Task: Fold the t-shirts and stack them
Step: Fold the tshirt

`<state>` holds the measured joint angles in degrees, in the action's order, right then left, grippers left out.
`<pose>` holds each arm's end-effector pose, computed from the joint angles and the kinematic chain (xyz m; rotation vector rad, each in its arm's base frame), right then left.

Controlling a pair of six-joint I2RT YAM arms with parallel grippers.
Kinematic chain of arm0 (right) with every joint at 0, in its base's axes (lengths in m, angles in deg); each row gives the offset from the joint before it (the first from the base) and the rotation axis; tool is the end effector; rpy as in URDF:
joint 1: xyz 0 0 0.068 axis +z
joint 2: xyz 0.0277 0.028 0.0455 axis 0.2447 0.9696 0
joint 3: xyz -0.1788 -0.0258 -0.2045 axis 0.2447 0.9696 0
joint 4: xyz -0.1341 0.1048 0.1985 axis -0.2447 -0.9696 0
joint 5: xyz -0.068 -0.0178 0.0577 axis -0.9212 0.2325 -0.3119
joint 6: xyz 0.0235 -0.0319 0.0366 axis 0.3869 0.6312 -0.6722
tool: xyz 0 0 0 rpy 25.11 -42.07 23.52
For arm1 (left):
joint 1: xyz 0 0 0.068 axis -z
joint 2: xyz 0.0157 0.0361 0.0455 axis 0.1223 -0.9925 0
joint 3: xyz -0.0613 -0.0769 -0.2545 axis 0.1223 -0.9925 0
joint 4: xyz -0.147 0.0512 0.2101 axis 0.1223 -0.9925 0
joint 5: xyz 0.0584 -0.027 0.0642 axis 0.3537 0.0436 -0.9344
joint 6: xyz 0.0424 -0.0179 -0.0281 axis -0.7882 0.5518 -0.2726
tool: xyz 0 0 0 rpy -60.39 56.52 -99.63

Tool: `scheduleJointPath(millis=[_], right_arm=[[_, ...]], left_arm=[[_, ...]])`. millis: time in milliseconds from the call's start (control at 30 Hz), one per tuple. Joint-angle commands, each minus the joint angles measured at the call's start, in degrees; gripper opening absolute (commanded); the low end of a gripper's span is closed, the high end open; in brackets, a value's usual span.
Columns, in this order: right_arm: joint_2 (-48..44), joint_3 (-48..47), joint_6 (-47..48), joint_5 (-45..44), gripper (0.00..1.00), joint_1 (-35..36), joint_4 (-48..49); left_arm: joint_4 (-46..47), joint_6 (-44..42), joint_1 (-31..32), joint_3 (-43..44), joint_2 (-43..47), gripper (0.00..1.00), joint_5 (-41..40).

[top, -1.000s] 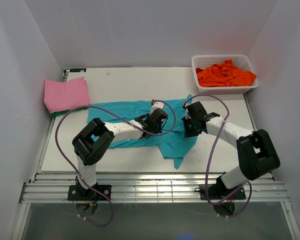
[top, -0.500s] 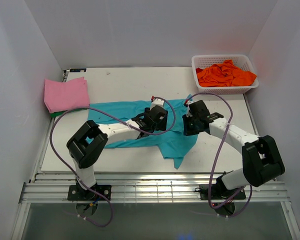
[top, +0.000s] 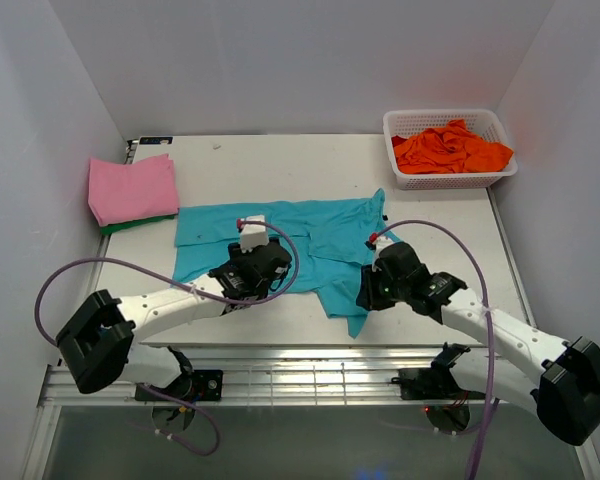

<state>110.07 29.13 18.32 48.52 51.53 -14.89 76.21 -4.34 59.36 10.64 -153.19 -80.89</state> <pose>0.1648 0.1287 0.2133 -0.3660 2.4167 0.5529 0.1878 -0.2053 0.2185 -0.0811 2.1401 -0.0735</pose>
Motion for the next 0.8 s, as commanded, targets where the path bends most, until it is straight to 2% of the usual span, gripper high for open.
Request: scheduleJointPath(millis=[0, 100, 333, 433, 700, 767], right_arm=[[-3.5, 3.0, -5.7, -1.6, 0.31, 3.7, 2.3], [-2.9, 3.3, -6.6, -3.5, 0.32, 6.8, 3.0], [3.8, -2.4, -10.9, -18.0, 0.32, 15.4, -0.8], [6.2, -3.5, -13.6, -22.9, 0.31, 17.0, -5.5], [8.9, -3.2, -21.7, -27.0, 0.31, 23.0, -10.1], [9.1, -3.1, -23.8, -28.0, 0.31, 24.0, -11.3]], left_arm=[[-10.7, 11.2, -0.5, -5.6, 6.7, 0.76, -8.1], [-9.4, 12.0, -4.7, -11.5, 12.0, 0.77, -5.0], [-4.7, 7.2, -14.2, -20.4, 28.0, 0.78, 2.5], [-5.6, 5.4, -16.9, -20.7, 29.8, 0.78, 4.2], [-5.9, 6.0, -17.2, -19.7, 28.5, 0.78, 5.2], [-8.5, 7.8, -17.2, -19.0, 27.9, 0.78, 3.3]])
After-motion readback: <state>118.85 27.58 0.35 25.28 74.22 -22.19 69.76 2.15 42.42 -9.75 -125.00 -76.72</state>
